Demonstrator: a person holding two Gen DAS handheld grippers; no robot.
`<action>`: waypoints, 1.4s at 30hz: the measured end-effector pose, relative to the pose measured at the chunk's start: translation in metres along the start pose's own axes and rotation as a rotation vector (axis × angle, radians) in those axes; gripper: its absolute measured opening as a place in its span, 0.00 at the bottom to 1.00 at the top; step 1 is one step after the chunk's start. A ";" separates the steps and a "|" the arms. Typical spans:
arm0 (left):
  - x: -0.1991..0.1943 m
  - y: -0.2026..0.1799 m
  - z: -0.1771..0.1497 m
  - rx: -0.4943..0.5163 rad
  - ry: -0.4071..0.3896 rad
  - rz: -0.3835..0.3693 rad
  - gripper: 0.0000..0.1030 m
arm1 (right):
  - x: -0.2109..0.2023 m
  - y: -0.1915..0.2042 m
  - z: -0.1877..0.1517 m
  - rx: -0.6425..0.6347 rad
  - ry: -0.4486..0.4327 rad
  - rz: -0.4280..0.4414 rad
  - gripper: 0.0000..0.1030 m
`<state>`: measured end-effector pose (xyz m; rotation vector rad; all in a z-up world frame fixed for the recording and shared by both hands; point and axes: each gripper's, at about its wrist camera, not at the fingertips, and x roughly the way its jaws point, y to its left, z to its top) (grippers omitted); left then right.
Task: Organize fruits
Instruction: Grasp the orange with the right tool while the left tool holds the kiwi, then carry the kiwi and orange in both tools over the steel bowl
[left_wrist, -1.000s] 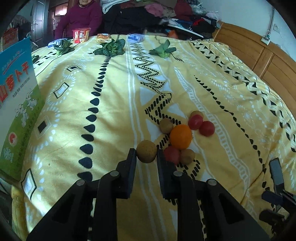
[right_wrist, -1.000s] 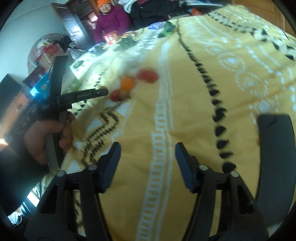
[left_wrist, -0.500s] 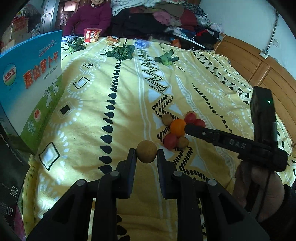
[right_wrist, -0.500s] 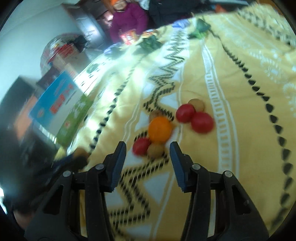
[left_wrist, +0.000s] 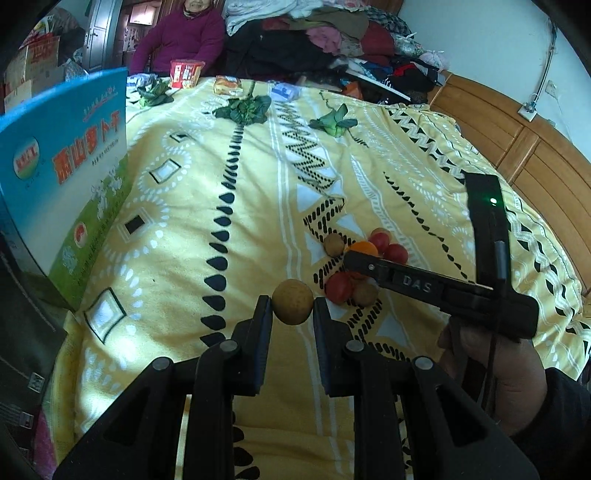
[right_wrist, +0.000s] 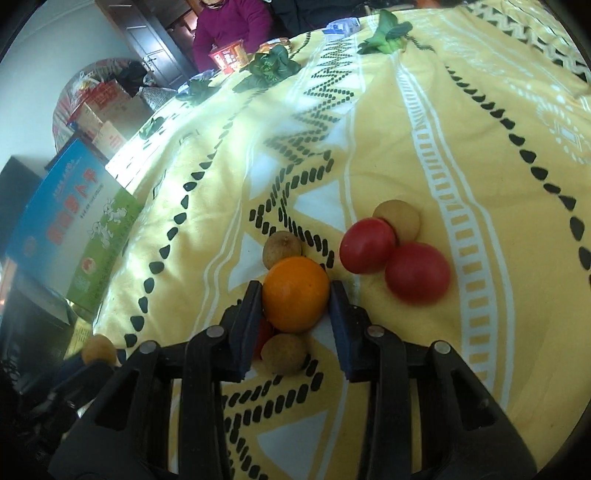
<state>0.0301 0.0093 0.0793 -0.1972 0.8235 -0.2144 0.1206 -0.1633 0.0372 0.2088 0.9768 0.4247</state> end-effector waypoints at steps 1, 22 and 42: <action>-0.005 0.000 0.003 0.000 -0.011 0.003 0.21 | -0.007 0.003 0.000 -0.006 -0.016 0.001 0.35; -0.240 0.126 0.013 -0.172 -0.352 0.228 0.21 | -0.124 0.267 -0.021 -0.515 -0.188 0.036 0.35; -0.370 0.366 -0.071 -0.544 -0.421 0.511 0.21 | -0.058 0.496 -0.089 -0.758 0.022 0.318 0.35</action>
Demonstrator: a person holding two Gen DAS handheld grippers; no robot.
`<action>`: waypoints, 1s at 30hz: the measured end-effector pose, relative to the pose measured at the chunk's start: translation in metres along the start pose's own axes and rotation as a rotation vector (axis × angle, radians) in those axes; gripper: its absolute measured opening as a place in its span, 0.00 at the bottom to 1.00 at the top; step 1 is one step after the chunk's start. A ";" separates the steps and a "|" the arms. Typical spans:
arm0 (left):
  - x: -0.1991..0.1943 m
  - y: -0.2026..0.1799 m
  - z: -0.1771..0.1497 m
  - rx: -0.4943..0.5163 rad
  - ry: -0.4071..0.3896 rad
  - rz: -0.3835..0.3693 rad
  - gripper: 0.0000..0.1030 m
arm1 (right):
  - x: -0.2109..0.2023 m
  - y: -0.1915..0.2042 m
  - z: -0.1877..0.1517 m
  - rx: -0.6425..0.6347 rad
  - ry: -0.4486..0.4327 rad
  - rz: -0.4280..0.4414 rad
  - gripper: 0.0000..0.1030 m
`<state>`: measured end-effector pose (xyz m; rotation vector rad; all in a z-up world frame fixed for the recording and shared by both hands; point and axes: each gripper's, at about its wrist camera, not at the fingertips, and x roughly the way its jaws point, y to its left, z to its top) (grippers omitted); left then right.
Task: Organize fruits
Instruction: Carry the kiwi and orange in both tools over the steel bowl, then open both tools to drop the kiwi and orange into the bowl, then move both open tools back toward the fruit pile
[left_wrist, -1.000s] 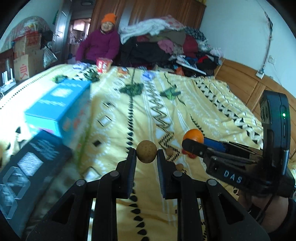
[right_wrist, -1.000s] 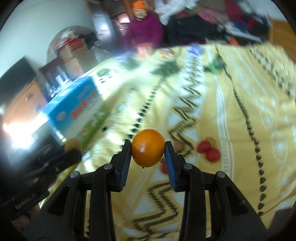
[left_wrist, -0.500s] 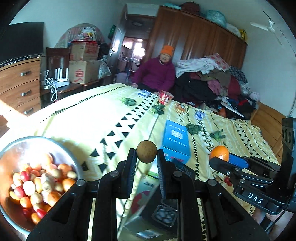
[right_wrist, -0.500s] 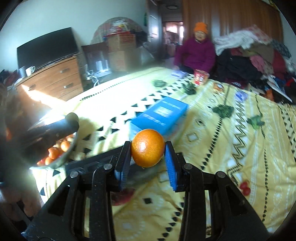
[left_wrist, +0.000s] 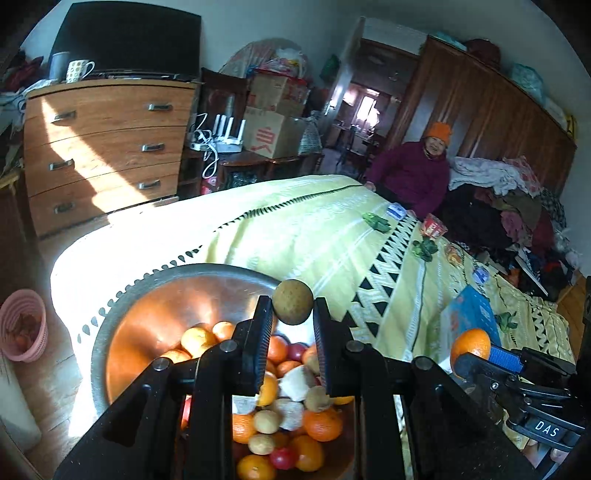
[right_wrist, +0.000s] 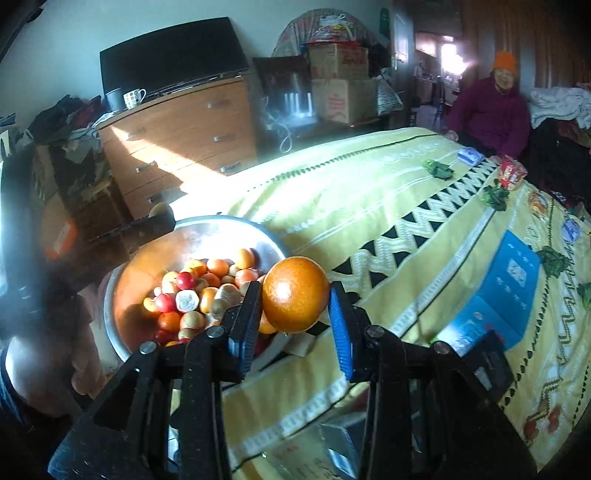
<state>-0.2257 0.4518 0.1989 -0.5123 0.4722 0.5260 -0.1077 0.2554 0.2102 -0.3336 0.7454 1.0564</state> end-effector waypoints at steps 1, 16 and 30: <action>0.005 0.011 0.000 -0.017 0.014 0.012 0.21 | 0.007 0.005 0.001 0.004 0.014 0.019 0.35; 0.035 0.057 -0.018 -0.059 0.122 0.064 0.21 | 0.085 0.038 0.008 0.031 0.174 0.155 0.36; 0.020 0.060 -0.018 -0.107 0.081 0.119 0.75 | 0.044 0.039 0.021 0.066 0.061 0.152 0.81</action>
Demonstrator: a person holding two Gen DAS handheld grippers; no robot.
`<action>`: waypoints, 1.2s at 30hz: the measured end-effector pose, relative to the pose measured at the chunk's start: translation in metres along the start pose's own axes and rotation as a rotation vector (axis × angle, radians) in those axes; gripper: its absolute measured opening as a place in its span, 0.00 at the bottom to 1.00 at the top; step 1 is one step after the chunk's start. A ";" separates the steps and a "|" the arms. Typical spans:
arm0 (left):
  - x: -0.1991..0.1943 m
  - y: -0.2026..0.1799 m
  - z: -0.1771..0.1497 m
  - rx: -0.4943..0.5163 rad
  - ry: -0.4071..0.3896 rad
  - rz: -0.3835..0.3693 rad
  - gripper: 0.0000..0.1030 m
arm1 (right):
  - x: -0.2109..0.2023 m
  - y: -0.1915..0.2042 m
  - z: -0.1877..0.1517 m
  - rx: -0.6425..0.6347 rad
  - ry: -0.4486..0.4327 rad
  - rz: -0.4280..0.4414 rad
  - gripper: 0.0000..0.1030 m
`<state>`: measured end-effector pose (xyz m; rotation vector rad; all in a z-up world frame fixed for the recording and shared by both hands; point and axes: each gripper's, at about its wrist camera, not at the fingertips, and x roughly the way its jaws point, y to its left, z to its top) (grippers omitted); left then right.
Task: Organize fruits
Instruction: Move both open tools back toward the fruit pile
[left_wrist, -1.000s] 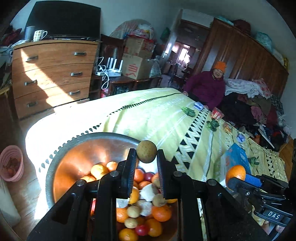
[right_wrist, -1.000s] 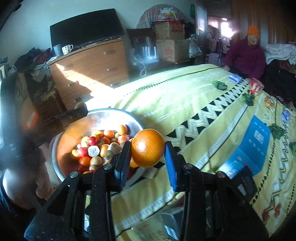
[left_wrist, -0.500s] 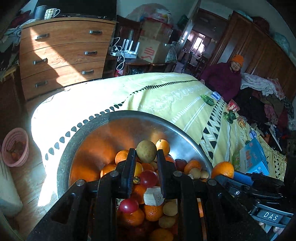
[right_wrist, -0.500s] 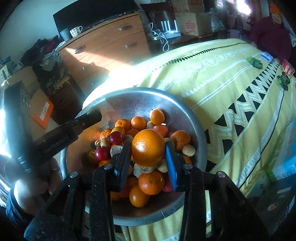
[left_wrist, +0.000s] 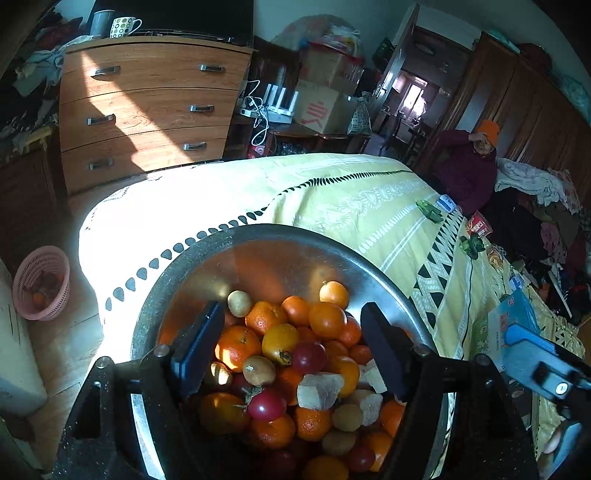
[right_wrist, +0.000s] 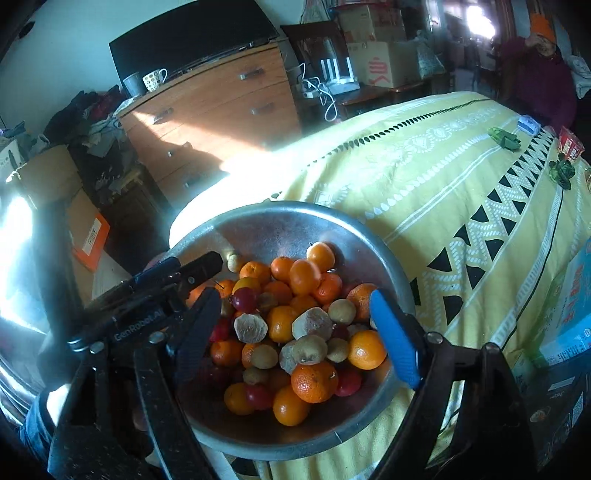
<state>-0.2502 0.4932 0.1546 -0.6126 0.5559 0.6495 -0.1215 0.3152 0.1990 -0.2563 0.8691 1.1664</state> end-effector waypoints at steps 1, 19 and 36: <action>-0.003 -0.002 -0.001 0.000 -0.006 -0.005 0.75 | -0.011 0.001 -0.002 0.004 -0.020 0.008 0.81; -0.091 -0.165 -0.060 0.253 -0.115 -0.347 0.80 | -0.169 -0.073 -0.188 0.237 -0.091 -0.161 0.81; -0.084 -0.380 -0.217 0.683 0.154 -0.600 0.87 | -0.252 -0.177 -0.306 0.523 -0.143 -0.333 0.81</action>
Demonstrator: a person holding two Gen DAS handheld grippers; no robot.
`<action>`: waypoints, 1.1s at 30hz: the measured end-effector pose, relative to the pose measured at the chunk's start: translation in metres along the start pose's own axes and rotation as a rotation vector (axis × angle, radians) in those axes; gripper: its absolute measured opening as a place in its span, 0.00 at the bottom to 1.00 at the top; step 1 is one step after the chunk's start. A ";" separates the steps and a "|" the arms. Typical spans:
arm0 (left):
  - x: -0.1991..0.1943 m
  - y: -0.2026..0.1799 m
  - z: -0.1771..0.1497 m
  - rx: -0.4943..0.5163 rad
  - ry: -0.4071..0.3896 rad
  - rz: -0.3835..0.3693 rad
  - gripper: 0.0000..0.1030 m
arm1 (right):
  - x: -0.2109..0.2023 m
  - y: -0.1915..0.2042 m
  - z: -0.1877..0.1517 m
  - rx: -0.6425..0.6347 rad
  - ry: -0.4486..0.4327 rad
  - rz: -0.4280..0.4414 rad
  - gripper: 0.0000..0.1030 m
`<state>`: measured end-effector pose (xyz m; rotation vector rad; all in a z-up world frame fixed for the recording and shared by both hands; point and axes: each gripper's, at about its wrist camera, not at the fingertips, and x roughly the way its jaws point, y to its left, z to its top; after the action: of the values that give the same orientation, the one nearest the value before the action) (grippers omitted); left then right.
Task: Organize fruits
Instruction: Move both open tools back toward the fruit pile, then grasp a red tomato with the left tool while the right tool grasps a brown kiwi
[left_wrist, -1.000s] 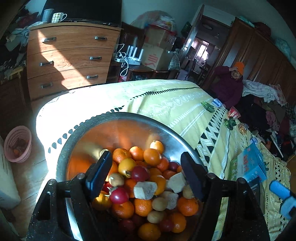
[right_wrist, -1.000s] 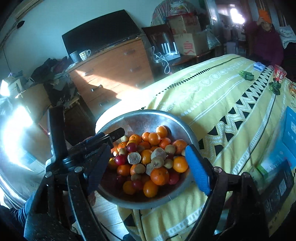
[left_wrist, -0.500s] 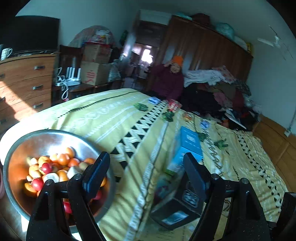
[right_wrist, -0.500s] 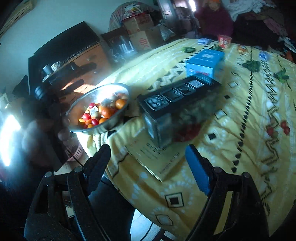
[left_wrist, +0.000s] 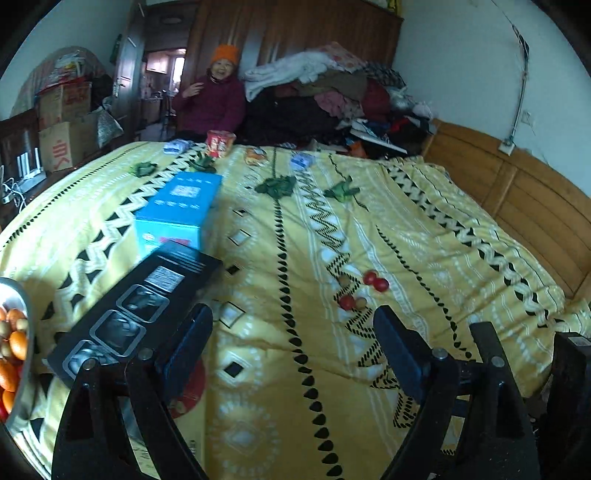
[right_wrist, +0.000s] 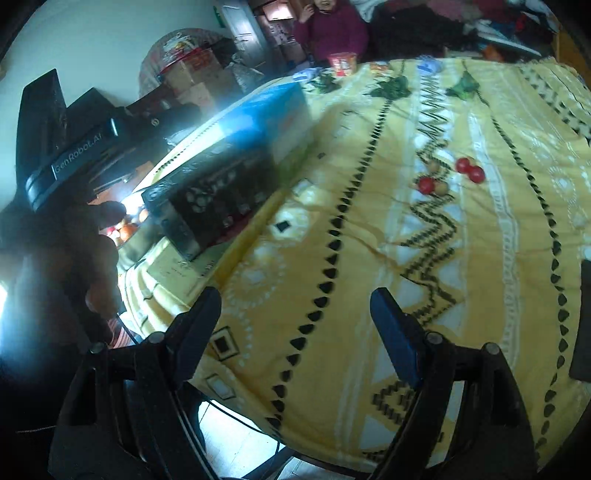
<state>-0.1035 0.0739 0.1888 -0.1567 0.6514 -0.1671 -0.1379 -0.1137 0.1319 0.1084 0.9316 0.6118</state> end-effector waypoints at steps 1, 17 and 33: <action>0.014 -0.007 -0.002 0.010 0.030 -0.009 0.87 | 0.000 -0.010 -0.002 0.022 0.001 -0.006 0.81; 0.242 -0.066 -0.023 0.150 0.360 -0.117 0.40 | 0.005 -0.126 -0.010 0.207 0.001 -0.078 0.81; 0.289 -0.077 -0.018 0.198 0.344 -0.118 0.26 | 0.016 -0.163 0.006 0.233 -0.008 -0.103 0.80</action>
<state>0.1035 -0.0618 0.0202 0.0265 0.9631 -0.3764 -0.0533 -0.2392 0.0679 0.2695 0.9921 0.4055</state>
